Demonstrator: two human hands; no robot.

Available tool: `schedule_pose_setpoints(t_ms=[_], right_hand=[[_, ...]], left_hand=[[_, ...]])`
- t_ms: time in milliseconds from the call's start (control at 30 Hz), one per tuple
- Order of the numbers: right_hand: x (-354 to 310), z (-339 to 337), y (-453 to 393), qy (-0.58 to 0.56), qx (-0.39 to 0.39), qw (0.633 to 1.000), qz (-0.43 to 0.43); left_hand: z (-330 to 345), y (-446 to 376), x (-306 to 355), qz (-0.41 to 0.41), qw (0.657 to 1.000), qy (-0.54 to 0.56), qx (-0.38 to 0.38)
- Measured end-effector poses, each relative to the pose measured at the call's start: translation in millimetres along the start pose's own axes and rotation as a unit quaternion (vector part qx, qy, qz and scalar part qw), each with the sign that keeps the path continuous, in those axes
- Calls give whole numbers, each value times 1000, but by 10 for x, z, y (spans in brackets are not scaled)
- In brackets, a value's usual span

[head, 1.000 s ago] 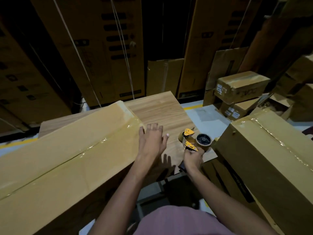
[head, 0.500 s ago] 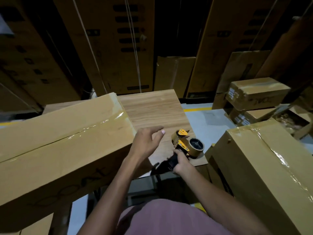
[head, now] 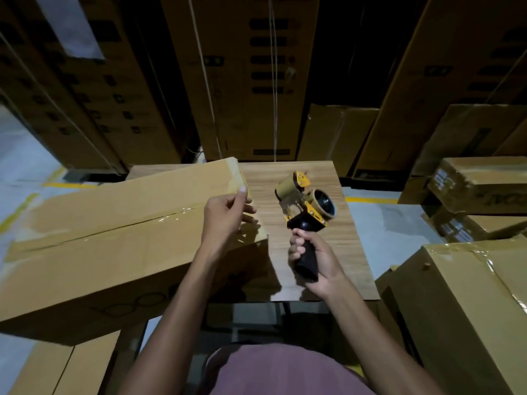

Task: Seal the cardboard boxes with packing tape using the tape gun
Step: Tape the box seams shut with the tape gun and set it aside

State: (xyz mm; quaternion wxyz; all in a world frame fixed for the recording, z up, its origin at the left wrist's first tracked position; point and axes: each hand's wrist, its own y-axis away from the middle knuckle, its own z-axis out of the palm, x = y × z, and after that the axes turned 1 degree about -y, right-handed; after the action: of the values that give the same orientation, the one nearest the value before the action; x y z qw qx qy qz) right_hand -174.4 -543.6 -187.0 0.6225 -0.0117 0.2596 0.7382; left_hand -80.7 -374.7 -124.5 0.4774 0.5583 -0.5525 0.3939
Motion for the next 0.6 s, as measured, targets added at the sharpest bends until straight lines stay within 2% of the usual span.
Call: schedule_pose_setpoints(t_ms=[133, 300, 467, 600], right_hand=[[65, 167, 55, 140, -53, 989, -18], [236, 373, 14, 265, -40, 961, -64], [388, 530, -182, 334, -30, 934, -126], [549, 664, -333, 339, -23, 926, -165]], left_hand=[[-168, -54, 177, -30, 998, 40, -35], [-350, -192, 300, -47, 990, 69, -111], [-677, -383, 344, -37, 985, 51, -162], [-974, -594, 293, -57, 969, 74, -228]])
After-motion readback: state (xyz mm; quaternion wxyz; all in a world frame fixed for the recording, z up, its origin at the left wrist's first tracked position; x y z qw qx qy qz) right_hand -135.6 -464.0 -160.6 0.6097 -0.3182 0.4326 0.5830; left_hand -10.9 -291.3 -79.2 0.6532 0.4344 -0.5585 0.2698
